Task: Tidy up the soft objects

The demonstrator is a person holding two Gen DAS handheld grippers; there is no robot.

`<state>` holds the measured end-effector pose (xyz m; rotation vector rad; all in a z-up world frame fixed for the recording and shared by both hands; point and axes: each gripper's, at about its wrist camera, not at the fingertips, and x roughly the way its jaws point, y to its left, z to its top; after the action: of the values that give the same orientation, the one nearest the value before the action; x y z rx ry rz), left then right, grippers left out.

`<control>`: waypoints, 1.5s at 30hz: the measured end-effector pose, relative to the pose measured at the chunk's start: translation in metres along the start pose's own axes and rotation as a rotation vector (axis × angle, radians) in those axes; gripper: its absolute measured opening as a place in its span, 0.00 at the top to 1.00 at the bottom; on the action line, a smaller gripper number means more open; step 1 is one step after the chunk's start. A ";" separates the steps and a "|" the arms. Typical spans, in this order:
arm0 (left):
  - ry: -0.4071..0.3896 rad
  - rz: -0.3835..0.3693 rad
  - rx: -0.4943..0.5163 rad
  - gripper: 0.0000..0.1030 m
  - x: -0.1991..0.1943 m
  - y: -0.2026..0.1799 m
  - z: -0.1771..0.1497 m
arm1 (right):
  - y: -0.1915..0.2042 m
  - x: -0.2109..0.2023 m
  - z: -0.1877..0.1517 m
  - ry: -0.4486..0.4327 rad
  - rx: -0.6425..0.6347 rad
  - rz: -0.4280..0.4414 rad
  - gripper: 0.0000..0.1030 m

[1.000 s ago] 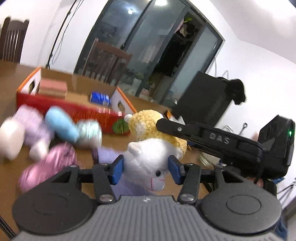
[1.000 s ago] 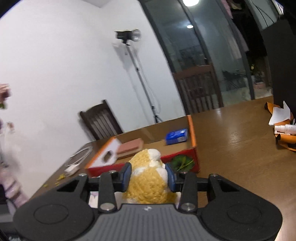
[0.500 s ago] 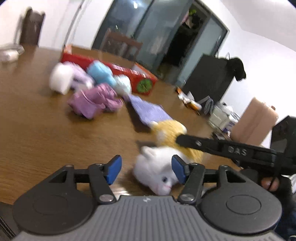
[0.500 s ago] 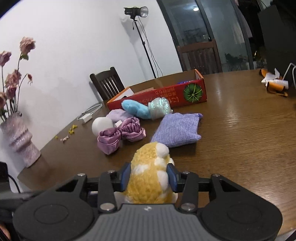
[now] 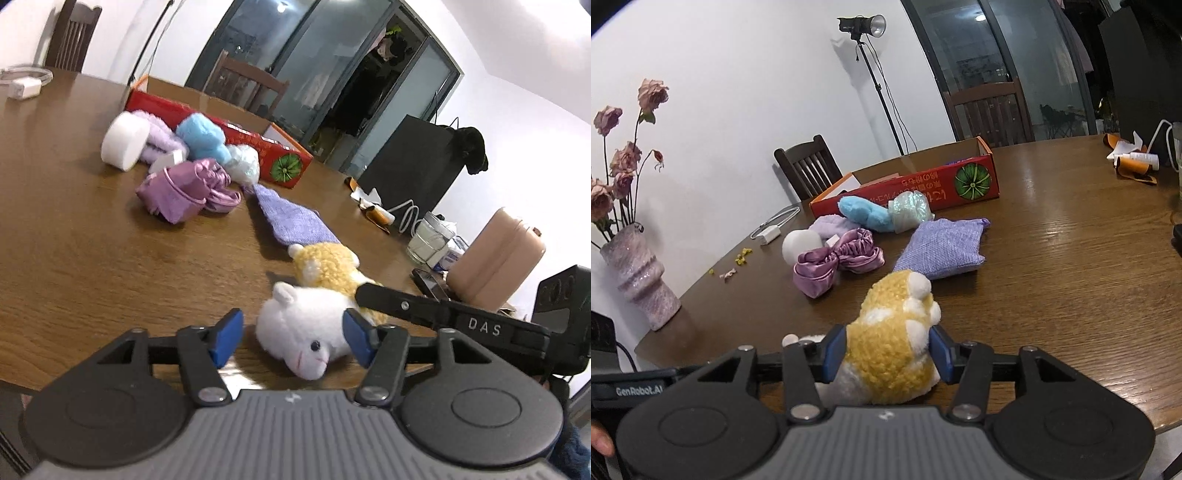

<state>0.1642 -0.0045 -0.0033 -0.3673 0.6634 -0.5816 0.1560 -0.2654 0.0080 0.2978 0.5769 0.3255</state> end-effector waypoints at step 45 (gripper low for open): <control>0.018 0.115 0.116 0.55 0.234 0.030 0.265 | -0.074 0.235 0.248 -0.039 -0.133 -0.218 0.53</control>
<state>0.5020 -0.0884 0.0670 -0.2143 0.6601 -0.5117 0.5001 -0.2890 0.0663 0.1108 0.5412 0.1460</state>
